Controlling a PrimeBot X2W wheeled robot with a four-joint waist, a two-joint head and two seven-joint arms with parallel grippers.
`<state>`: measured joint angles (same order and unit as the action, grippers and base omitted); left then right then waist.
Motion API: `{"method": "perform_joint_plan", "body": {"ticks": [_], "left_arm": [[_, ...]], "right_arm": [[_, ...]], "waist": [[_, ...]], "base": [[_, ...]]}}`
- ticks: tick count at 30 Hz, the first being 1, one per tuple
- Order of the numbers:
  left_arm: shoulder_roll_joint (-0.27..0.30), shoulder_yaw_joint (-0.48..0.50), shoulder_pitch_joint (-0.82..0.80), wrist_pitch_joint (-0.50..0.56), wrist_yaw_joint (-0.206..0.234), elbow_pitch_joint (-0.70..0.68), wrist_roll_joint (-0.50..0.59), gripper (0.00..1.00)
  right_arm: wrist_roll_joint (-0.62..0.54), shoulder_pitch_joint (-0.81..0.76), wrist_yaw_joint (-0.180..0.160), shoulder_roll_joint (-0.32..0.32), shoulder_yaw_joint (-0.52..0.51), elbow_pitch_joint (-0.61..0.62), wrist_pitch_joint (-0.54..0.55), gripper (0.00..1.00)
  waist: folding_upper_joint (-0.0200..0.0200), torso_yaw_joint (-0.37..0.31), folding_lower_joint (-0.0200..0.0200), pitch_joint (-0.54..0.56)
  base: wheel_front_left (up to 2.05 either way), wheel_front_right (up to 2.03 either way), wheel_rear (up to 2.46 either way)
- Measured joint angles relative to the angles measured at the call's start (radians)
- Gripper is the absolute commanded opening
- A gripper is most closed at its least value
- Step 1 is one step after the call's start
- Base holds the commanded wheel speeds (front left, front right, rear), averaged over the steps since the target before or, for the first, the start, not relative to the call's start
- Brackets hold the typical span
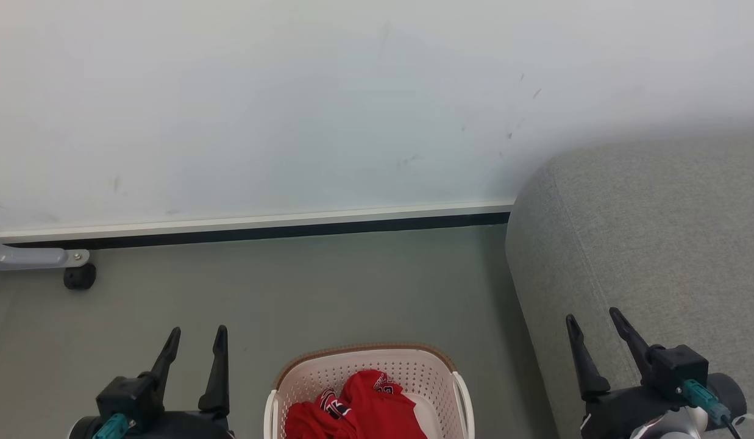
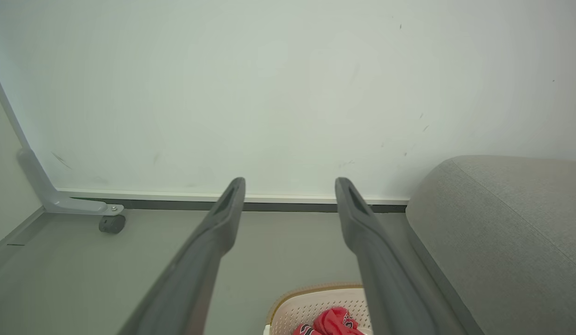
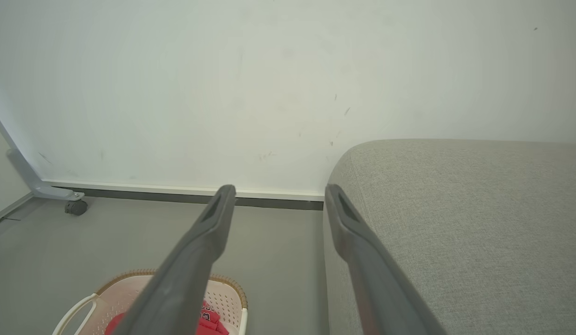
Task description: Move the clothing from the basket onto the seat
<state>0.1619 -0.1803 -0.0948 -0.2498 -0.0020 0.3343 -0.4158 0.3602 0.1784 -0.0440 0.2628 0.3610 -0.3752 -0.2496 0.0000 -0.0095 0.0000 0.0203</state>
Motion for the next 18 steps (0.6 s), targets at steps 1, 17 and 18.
{"method": "perform_joint_plan", "body": {"ticks": [1, 17, 18], "left_arm": [[-0.001, 0.001, 0.0, 0.0, -0.003, 0.001, 0.001, 1.0], [-0.01, 0.017, -0.005, 0.0, -0.016, -0.009, 0.013, 1.0], [-0.01, 0.018, -0.005, 0.0, -0.016, -0.016, 0.013, 1.0]], "right_arm": [[0.0, 0.0, 0.0, -0.001, 0.0, -0.001, 0.0, 1.0], [-0.005, 0.001, 0.009, -0.007, -0.005, 0.013, 0.0, 1.0], [-0.008, 0.001, 0.009, -0.007, -0.005, 0.017, 0.0, 1.0]], "waist": [[0.0, 0.0, 0.0, 0.0], [0.0, 0.004, 0.0, -0.025], [0.0, 0.004, 0.0, -0.031]], "base": [[0.0, 0.0, 0.0], [0.0, 0.0, 0.0], [0.0, 0.0, 0.0]]}}
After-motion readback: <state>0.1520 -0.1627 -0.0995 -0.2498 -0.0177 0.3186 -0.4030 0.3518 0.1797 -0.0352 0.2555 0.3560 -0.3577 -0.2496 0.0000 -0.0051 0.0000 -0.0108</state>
